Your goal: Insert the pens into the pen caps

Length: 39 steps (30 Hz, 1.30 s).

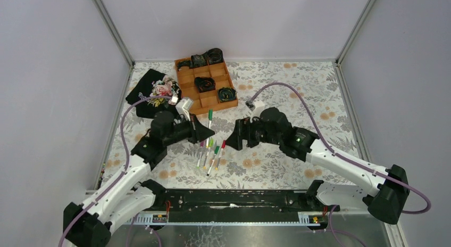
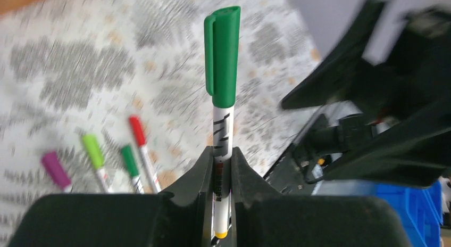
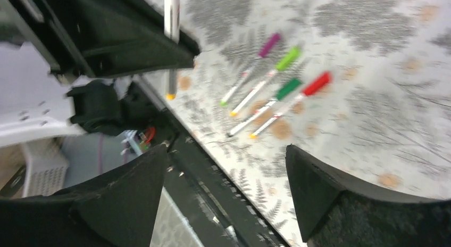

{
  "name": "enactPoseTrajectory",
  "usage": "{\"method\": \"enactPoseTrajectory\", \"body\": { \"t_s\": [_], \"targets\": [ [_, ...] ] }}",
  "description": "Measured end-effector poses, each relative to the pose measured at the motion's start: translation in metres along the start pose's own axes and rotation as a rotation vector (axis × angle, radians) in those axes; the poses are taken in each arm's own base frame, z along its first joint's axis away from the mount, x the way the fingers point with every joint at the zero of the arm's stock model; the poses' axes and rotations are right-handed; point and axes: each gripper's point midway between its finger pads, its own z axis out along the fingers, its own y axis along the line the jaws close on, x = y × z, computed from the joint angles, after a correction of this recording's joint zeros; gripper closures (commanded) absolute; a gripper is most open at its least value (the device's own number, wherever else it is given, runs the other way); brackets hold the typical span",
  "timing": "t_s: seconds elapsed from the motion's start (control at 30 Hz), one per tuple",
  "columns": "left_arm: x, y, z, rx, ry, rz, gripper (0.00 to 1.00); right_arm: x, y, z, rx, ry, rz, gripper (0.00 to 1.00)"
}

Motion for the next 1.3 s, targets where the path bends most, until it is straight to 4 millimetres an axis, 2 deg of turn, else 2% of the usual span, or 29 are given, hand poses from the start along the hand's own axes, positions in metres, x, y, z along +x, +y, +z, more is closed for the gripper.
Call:
{"method": "enactPoseTrajectory", "body": {
  "t_s": [0.03, 0.17, 0.27, 0.37, 0.47, 0.6, 0.73, 0.87, 1.03, 1.2, 1.3],
  "targets": [
    [0.008, 0.012, 0.002, -0.054, 0.018, -0.024, 1.0, -0.002, -0.01, -0.002, 0.041, -0.009, 0.007, 0.13],
    [0.072, 0.048, 0.014, -0.24, 0.219, -0.113, 1.0, -0.007, -0.059, -0.012, 0.195, -0.057, 0.059, 0.13],
    [0.113, 0.068, 0.012, -0.359, 0.358, -0.135, 0.99, 0.004, -0.09, -0.017, 0.279, -0.052, 0.096, 0.13],
    [0.135, 0.082, 0.008, -0.44, 0.437, -0.138, 0.95, 0.019, -0.103, -0.017, 0.314, -0.028, 0.113, 0.13],
    [0.148, 0.095, 0.005, -0.497, 0.487, -0.147, 0.88, 0.03, -0.11, -0.018, 0.328, -0.014, 0.129, 0.13],
    [0.16, 0.104, 0.005, -0.538, 0.536, -0.148, 0.71, 0.036, -0.114, -0.02, 0.334, -0.015, 0.146, 0.13],
    [0.156, 0.104, 0.008, -0.542, 0.534, -0.138, 0.55, 0.034, -0.116, -0.023, 0.345, -0.036, 0.15, 0.12],
    [0.144, 0.101, 0.013, -0.535, 0.501, -0.119, 0.4, 0.032, -0.117, -0.023, 0.346, -0.042, 0.148, 0.11],
    [0.117, 0.094, 0.028, -0.508, 0.425, -0.078, 0.19, 0.034, -0.126, -0.017, 0.368, -0.013, 0.122, 0.04],
    [0.065, 0.094, 0.059, -0.468, 0.286, -0.047, 0.15, 0.021, -0.154, -0.003, 0.423, 0.01, 0.134, 0.01],
    [0.018, 0.118, 0.066, -0.486, 0.139, -0.071, 0.15, -0.001, -0.183, -0.004, 0.466, -0.029, 0.163, 0.0]
  ]
}}
